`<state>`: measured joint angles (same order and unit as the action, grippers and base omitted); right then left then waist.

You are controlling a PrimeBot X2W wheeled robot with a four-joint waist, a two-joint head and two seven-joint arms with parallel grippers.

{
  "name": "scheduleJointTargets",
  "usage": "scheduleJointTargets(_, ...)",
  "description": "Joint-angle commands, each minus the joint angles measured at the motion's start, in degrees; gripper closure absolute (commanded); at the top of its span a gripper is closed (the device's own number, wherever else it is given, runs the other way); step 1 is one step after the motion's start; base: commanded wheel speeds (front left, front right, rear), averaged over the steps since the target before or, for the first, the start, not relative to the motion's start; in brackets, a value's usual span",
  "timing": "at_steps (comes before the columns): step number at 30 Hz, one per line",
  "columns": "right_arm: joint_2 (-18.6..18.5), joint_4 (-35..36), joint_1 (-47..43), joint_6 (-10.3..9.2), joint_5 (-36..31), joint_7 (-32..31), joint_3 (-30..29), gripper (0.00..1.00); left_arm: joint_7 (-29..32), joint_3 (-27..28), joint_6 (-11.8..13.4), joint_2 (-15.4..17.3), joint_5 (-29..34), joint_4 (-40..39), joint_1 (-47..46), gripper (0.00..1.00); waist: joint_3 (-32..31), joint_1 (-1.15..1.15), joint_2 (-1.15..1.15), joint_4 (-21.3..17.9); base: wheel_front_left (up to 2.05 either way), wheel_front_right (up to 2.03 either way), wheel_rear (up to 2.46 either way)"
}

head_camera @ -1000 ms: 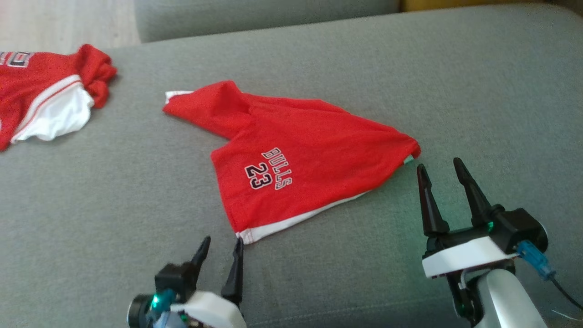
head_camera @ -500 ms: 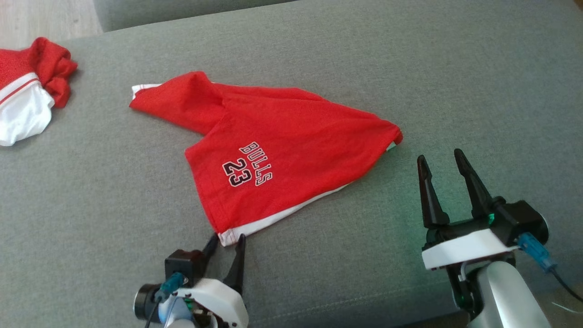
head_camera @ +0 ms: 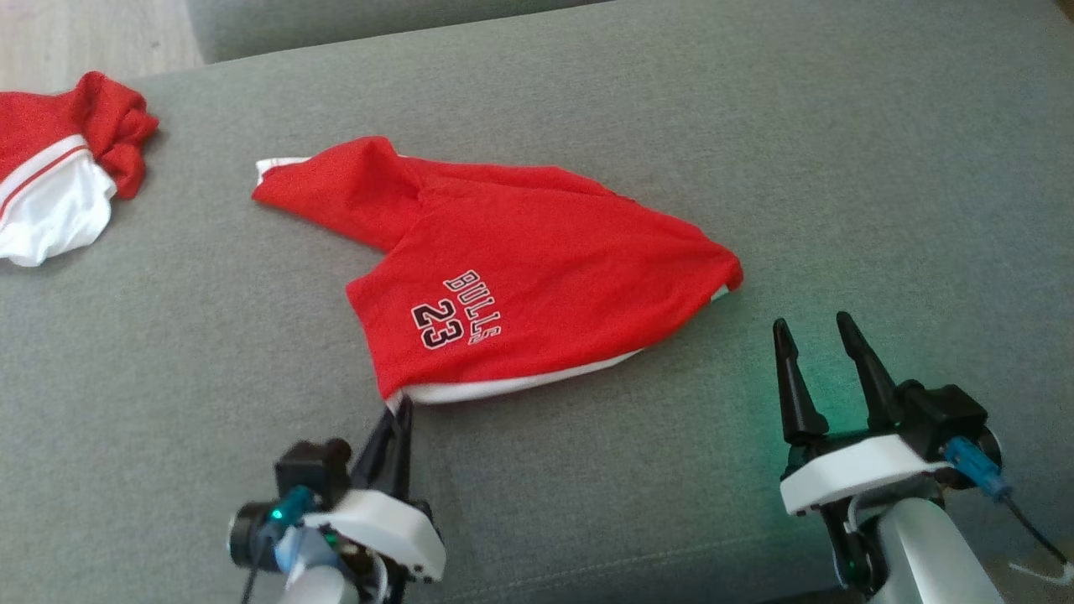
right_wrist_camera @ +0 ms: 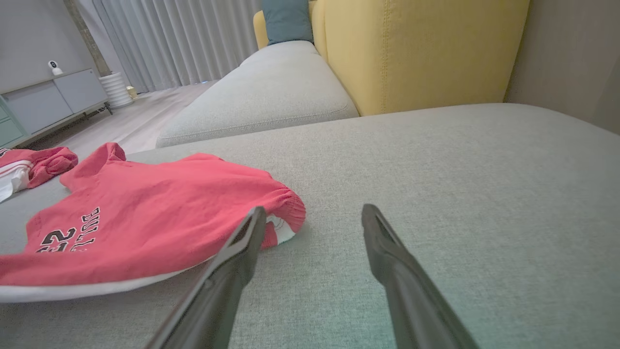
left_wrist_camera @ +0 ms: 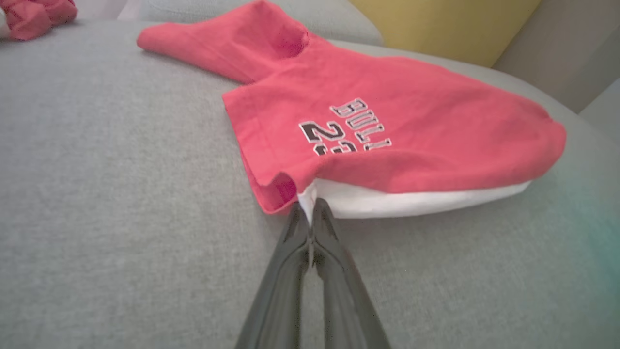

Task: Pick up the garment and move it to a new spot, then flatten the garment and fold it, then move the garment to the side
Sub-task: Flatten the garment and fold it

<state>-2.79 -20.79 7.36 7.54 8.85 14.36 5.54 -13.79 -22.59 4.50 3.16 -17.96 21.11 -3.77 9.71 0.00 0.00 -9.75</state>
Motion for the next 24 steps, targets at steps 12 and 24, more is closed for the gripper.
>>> scheduleJointTargets(12,-0.09,-16.8,11.23,-0.05,3.79,0.63,4.03,0.0,-1.19,4.25,0.38,0.24,0.53,-5.79,-2.59,1.0,1.03,0.0,0.0,2.99,0.0,0.0,0.0)
scheduleJointTargets(24,-0.09,-25.32,16.69,-0.05,9.13,0.63,9.79,0.11,-1.2,4.56,-0.04,0.05,1.37,-6.79,-3.0,1.0,2.57,0.0,0.0,4.49,0.0,0.0,0.0)
